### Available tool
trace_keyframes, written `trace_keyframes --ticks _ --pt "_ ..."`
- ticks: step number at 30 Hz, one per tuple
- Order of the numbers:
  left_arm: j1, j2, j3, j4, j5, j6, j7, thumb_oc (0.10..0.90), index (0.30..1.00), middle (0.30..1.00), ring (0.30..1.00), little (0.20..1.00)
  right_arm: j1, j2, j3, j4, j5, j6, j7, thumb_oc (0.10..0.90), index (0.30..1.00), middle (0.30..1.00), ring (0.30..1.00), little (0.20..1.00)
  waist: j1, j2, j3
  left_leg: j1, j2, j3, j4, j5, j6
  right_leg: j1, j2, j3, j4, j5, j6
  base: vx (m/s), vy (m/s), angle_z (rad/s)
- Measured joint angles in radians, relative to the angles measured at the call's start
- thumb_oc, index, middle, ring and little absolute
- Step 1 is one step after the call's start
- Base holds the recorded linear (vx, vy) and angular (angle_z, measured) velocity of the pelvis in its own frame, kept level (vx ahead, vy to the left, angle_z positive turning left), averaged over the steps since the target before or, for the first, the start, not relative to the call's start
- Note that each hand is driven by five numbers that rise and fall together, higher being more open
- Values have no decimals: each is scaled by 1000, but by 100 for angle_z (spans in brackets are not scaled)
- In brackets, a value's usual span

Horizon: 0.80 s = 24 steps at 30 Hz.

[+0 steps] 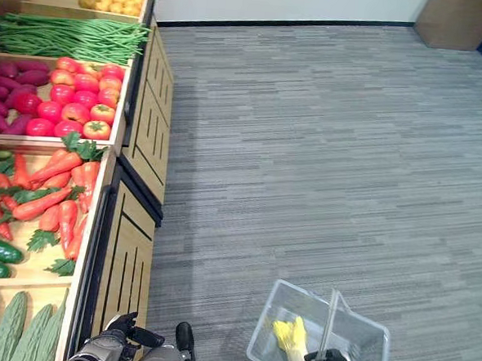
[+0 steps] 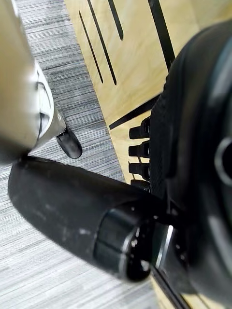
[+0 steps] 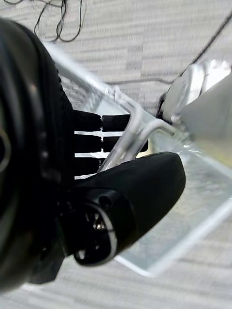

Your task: Get the vegetables into the basket

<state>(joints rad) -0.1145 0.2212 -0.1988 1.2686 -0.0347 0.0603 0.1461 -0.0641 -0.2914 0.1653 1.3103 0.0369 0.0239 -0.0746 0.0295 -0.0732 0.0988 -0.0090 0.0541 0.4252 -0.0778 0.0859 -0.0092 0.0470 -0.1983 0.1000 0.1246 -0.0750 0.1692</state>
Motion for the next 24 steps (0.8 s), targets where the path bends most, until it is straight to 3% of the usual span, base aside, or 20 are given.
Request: trace_keyframes --ticks 2,5,6,7,8,10,11,13,14,16,17,18,19,21,23,24 --pt "1 0 -9 -4 3 0 -2 900 1000 1000 1000 1000 -10 -3 1 -16 0 -1 0 400 300 300 300 300 4 -1 -3 5 5 4 5 1 2 -56 -5 -20 101 -3 5 118 199 -32" --pt "-2 4 -8 0 8 3 -5 900 1000 1000 1000 1000 -22 -4 0 -33 2 -6 -10 400 300 300 300 300 4 2 0 31 -5 32 5 -17 21 -126 -31 -125 266 7 14 229 182 -21" --pt "-4 6 -7 4 8 8 -6 900 1000 1000 1000 1000 -24 -9 0 -36 5 -7 -13 400 300 300 300 300 -2 11 7 61 -12 36 -9 -40 38 -162 -48 -152 358 28 30 185 45 -7" --pt "3 -7 -13 -1 8 12 -16 900 1000 1000 1000 1000 -31 -23 -2 -51 10 -13 -21 400 300 300 300 300 -5 33 19 82 -1 38 -13 -65 33 -204 -65 -209 456 48 37 282 -6 -8" --pt "10 -16 -15 -1 14 13 -14 900 1000 1000 1000 1000 -36 -34 -1 -64 14 -15 -28 400 300 300 300 300 -16 40 22 90 -10 34 -13 -88 31 -235 -91 -230 508 20 28 196 -7 -10" --pt "11 -12 -11 -1 15 14 -18 900 1000 1000 1000 1000 -51 -23 1 -67 14 -18 -16 400 300 300 300 300 -22 47 28 96 0 35 -13 -115 39 -283 -61 -236 447 -60 3 315 -38 -22" --pt "7 -14 -3 1 15 18 -18 900 1000 1000 1000 1000 -47 -21 2 -70 14 -18 -12 400 300 300 300 300 -34 53 33 101 6 33 -13 -117 39 -293 -42 -241 400 -63 -5 504 -54 -24" --pt "7 -25 7 13 15 18 -17 900 1000 1000 1000 1000 -31 -20 5 -88 20 -19 -9 400 300 300 300 300 -56 72 50 121 23 37 -12 -135 31 -349 24 -222 188 -29 -7 410 -17 -2" --pt "12 -22 32 32 16 18 -15 900 1000 1000 1000 1000 -38 -18 6 -96 22 -22 -11 400 300 300 300 300 -78 71 55 133 27 34 -16 -137 14 -363 40 -221 62 25 -8 246 4 28" --pt "23 -24 45 47 20 17 -16 900 1000 1000 1000 1000 -23 -16 -26 -98 69 -25 -13 400 300 300 300 300 -119 67 57 157 22 7 -18 -156 -8 -394 42 -222 -72 114 3 339 -16 57" --pt "45 -21 43 44 26 15 -15 900 1000 1000 1000 1000 5 -14 -50 -84 100 -24 -13 400 300 300 300 300 -138 38 62 207 16 -31 -18 -178 -41 -385 27 -226 -83 175 -12 412 -37 63" --pt "52 -37 44 44 27 10 -15 900 1000 1000 1000 1000 5 -23 -72 -70 100 -20 -14 400 300 300 300 300 -144 66 56 218 42 -57 -18 -201 -69 -369 46 -239 -77 209 0 410 -48 63" --pt "57 -51 44 44 27 8 -16 900 1000 1000 1000 1000 4 -38 -76 -56 99 -9 -20 400 300 300 300 300 -150 101 43 210 68 -94 -16 -223 -66 -363 74 -269 -71 201 0 343 -52 37" --pt "40 -52 44 45 37 8 -20 900 1000 1000 1000 1000 -10 -48 -69 -52 97 -6 -13 400 300 300 300 300 -143 100 48 193 39 -144 50 -227 -72 -363 78 -274 -27 192 -19 292 -75 33" --pt "35 -64 41 42 37 5 -22 900 1000 1000 1000 1000 -3 -58 -56 -51 95 -6 -10 400 300 300 300 300 -165 105 48 191 8 -150 73 -211 -55 -343 78 -310 17 178 -90 340 -132 54" --pt "32 -67 35 37 38 -5 -22 900 1000 1000 1000 1000 -2 -58 -51 -40 96 -5 -10 400 300 300 300 300 -167 107 47 197 19 -154 70 -201 -48 -342 78 -324 58 133 -108 210 -80 42"
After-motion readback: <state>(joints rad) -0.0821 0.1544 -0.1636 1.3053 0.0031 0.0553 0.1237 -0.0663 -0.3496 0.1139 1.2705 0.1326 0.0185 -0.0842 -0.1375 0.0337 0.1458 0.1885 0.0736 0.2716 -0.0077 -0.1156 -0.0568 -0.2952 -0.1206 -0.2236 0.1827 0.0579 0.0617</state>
